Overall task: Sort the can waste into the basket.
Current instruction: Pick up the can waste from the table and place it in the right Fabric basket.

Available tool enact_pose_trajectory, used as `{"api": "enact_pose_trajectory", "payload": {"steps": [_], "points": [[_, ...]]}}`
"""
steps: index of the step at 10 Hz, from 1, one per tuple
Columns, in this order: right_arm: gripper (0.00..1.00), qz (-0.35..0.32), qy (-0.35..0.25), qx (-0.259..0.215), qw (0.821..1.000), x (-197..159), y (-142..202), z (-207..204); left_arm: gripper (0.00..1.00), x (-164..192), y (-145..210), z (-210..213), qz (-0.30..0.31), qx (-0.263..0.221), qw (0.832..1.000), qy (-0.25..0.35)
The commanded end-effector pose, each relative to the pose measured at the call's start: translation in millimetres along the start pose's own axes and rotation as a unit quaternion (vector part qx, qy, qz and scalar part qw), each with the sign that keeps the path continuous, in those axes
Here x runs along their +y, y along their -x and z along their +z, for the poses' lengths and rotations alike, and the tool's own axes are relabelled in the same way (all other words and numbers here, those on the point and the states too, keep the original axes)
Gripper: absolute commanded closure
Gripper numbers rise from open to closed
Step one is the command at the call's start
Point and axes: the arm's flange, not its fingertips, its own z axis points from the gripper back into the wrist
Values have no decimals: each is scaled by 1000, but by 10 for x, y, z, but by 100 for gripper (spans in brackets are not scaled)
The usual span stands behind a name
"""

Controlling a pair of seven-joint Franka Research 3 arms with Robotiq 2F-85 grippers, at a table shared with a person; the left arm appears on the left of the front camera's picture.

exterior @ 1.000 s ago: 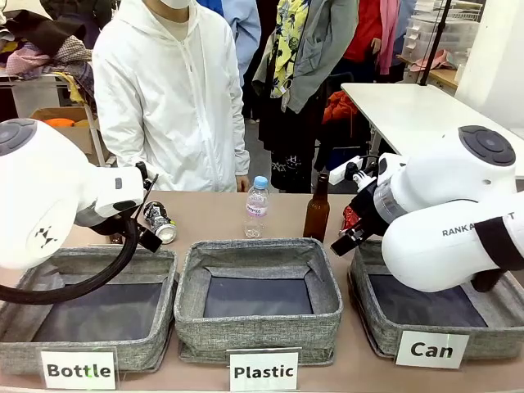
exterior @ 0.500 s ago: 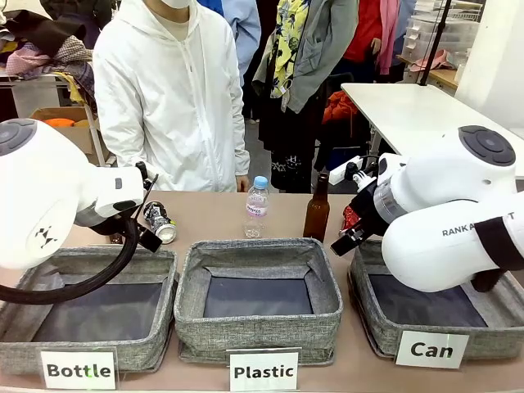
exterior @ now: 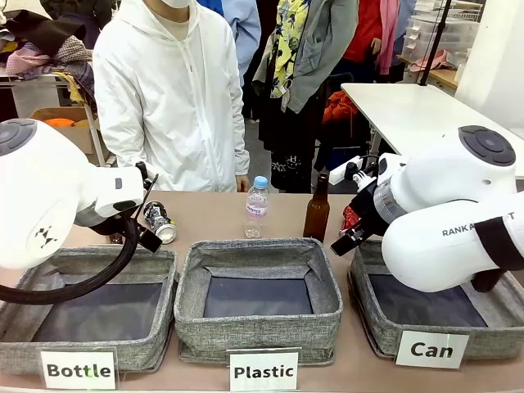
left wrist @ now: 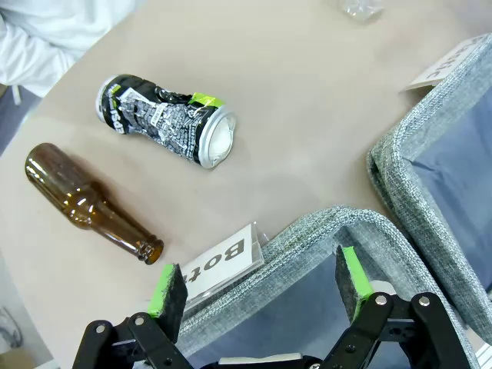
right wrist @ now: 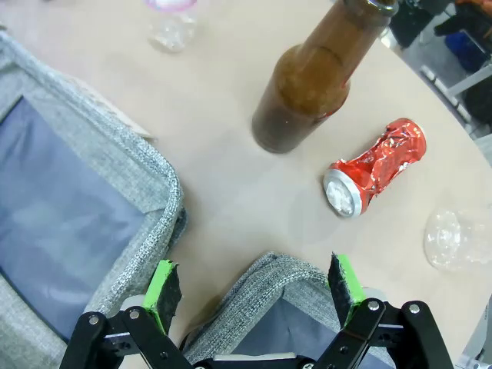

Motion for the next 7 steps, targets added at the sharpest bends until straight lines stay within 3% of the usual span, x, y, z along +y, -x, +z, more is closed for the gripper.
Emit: {"api": "enact_pose_trajectory", "payload": {"steps": [1,2,5,6,7], "points": [[0,5,-2,14,1000,0,-50,100,0,-57,-42,142,-10,-28,999,20],[0,-18,-9,20,1000,-20,-107,307,0,-119,-79,370,-18,-57,997,48],[0,-138,-79,31,987,-64,-246,1116,0,-220,-123,1146,44,-70,987,137],[0,-152,-120,20,981,-115,-149,1355,0,-223,-30,1321,54,-65,984,154],[0,-165,-169,-9,972,-209,-11,1608,0,-129,134,1610,39,-74,974,209]]}}
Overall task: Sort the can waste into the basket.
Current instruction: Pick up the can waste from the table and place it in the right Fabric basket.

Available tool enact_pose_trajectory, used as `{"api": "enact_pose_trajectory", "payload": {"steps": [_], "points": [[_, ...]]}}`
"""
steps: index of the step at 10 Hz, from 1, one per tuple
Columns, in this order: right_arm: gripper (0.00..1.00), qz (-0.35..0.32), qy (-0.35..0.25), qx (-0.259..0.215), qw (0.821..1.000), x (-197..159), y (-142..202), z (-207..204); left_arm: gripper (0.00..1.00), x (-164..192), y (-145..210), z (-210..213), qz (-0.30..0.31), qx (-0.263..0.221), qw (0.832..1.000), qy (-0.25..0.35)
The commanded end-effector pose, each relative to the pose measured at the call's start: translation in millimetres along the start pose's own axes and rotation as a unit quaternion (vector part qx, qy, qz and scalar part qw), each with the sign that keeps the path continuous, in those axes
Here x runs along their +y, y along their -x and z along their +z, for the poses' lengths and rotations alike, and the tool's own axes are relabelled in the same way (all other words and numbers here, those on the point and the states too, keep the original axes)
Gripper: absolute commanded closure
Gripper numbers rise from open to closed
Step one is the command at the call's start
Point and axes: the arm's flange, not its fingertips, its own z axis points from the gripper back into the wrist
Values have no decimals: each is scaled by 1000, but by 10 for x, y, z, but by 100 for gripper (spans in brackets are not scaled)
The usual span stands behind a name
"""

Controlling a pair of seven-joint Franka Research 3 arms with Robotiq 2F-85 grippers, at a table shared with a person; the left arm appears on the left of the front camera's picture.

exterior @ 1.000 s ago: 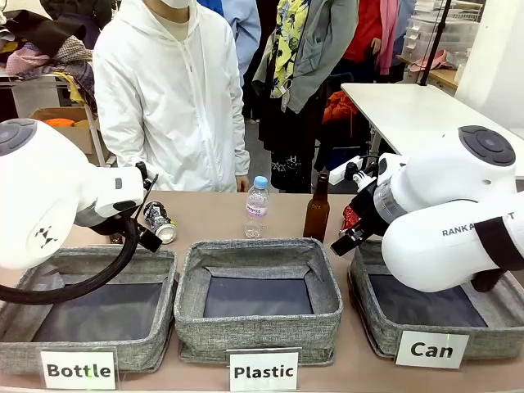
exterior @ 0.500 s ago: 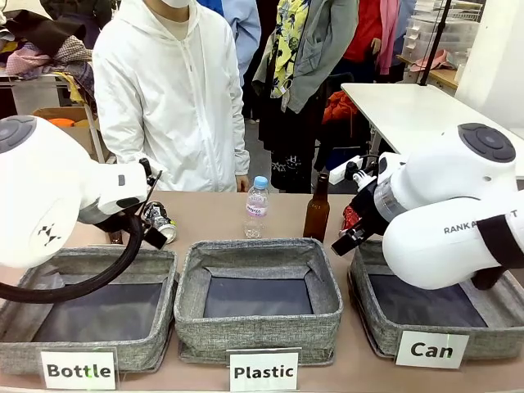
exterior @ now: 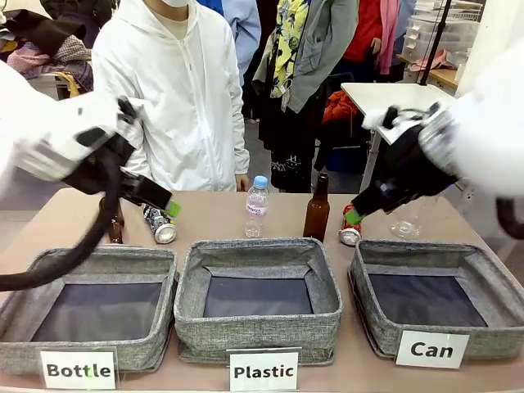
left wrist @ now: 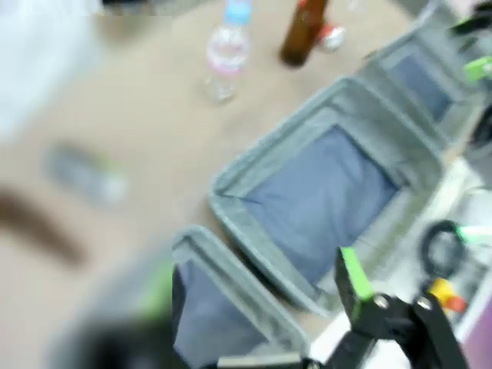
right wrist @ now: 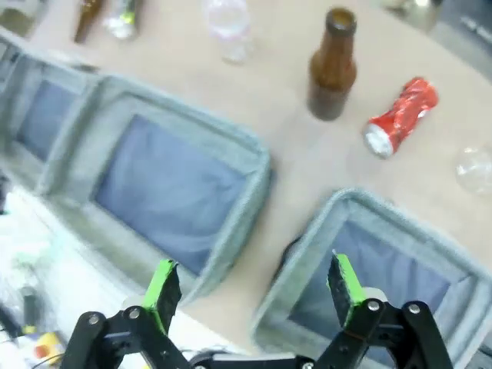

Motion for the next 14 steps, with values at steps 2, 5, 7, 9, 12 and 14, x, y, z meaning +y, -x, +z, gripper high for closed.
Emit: {"api": "enact_pose_trajectory", "payload": {"steps": [2,5,7,9,12,14], "points": [[0,-76,-84,-89,990,-429,516,647,0,315,721,875,12,-67,993,96],[0,-183,-176,-189,949,-1170,1175,997,0,897,1538,1497,118,-199,966,111],[0,-275,-208,-223,912,-1669,1560,986,0,1257,2011,1553,217,-249,937,110],[0,-354,-214,-245,877,-2035,1927,898,0,1576,2437,1500,314,-278,903,98],[0,-405,-216,-254,851,-2273,2207,763,0,1659,2646,1276,379,-299,870,104],[0,-429,-223,-246,840,-2408,2269,633,0,1725,2690,1193,401,-296,861,100]]}}
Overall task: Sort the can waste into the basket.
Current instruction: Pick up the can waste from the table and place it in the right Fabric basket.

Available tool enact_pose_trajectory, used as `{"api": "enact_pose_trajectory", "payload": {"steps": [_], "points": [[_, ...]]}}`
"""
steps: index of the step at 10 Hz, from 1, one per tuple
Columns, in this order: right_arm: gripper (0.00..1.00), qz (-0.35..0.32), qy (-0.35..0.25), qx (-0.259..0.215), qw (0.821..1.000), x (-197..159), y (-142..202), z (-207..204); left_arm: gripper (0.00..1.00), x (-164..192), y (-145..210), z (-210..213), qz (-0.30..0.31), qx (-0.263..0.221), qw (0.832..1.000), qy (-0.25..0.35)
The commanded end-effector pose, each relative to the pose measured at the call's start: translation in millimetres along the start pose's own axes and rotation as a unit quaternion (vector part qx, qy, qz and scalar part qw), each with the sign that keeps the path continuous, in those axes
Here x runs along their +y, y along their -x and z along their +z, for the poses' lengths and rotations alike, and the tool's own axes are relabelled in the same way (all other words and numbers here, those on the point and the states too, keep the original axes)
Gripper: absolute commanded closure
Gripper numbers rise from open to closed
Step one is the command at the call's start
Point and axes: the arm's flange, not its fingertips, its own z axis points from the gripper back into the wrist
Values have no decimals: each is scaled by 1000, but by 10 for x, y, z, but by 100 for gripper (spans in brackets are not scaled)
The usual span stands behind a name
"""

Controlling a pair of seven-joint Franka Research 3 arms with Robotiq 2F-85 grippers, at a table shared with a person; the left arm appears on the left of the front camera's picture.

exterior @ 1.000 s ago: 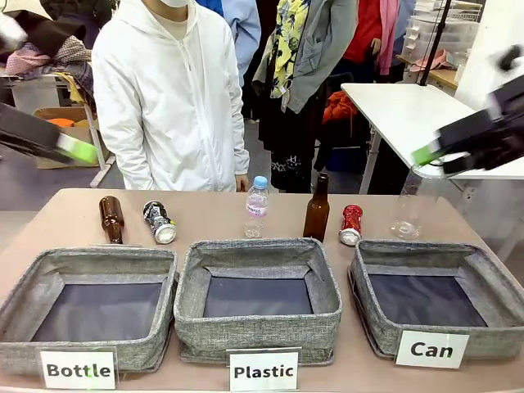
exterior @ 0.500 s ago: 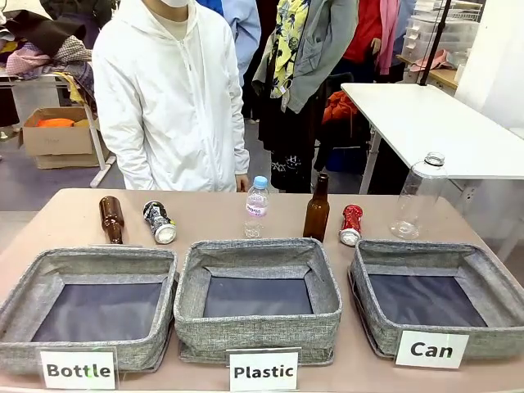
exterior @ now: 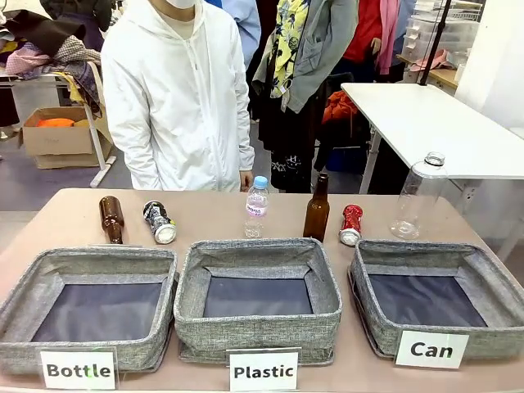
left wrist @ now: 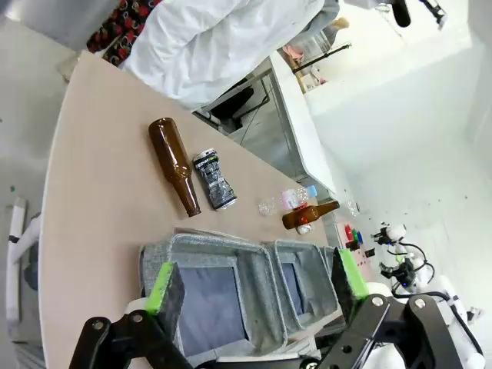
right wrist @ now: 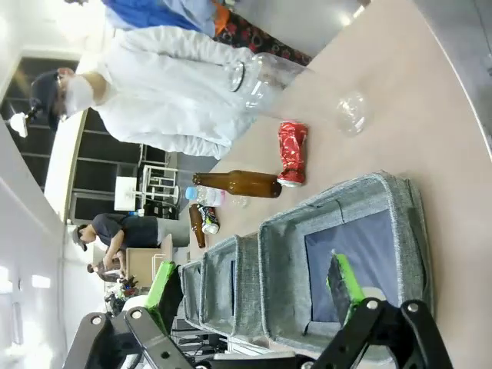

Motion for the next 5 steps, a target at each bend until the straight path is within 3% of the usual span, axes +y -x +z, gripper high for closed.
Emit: {"api": "enact_pose_trajectory", "payload": {"steps": [1,2,5], "points": [[0,13,2,-1,1000,122,1,46,0,-132,1129,-556,-9,-12,1000,-4],[0,13,2,-1,1000,122,1,46,0,0,0,0,0,0,1000,0],[0,13,2,-1,1000,122,1,46,0,0,0,0,0,0,1000,0]]}}
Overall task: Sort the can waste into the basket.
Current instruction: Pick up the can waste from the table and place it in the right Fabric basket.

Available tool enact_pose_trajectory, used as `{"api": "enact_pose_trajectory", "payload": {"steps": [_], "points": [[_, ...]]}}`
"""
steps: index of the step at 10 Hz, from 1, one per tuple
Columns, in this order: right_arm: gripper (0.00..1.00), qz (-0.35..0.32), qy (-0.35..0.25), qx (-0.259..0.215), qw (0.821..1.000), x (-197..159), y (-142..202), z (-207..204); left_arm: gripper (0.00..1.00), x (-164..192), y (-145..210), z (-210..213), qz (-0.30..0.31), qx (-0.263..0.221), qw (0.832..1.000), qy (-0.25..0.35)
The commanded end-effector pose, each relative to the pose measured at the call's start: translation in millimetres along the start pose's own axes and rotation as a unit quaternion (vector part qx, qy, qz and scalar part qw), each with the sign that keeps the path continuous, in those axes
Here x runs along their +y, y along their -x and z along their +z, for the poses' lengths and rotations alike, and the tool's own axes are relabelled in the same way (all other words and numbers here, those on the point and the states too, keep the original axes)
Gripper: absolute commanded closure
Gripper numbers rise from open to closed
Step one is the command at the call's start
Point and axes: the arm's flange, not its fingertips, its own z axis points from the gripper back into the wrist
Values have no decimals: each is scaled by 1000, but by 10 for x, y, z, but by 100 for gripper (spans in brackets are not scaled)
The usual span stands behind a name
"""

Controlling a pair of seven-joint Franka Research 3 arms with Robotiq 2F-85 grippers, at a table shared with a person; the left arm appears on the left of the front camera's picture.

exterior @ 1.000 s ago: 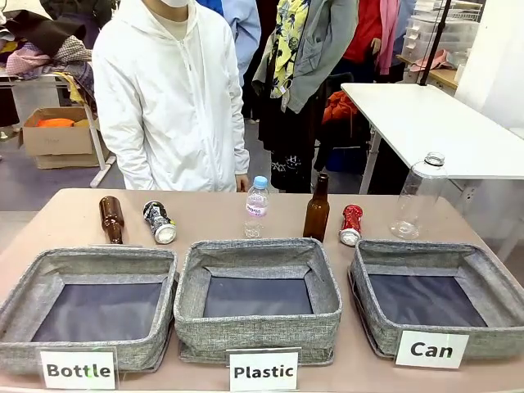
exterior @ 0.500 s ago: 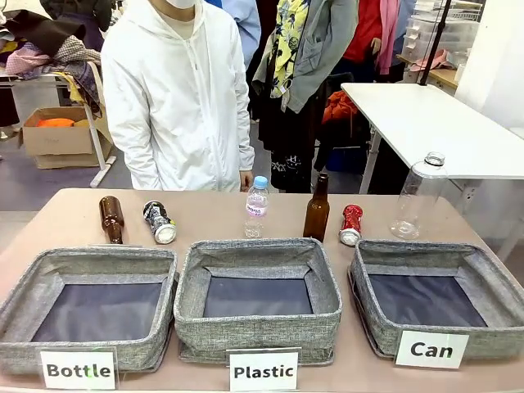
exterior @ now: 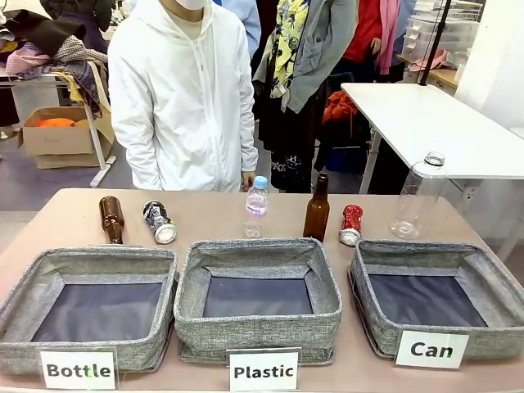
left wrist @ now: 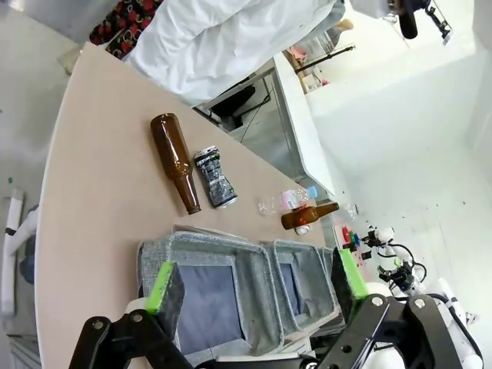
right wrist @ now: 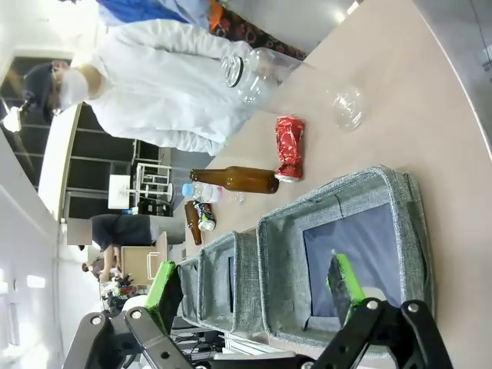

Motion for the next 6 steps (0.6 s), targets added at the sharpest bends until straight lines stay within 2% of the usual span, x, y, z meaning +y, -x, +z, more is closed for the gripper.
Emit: {"api": "enact_pose_trajectory", "payload": {"steps": [1,4,6], "points": [[0,0,-1,0,1000,-17,-8,-18,0,-1,-14,4,-11,-2,1000,3],[0,105,100,54,988,764,15,-469,0,-1,-14,4,-11,-2,1000,3],[0,167,148,107,969,1278,114,-1002,0,-1,-14,4,-11,-2,1000,3]]}}
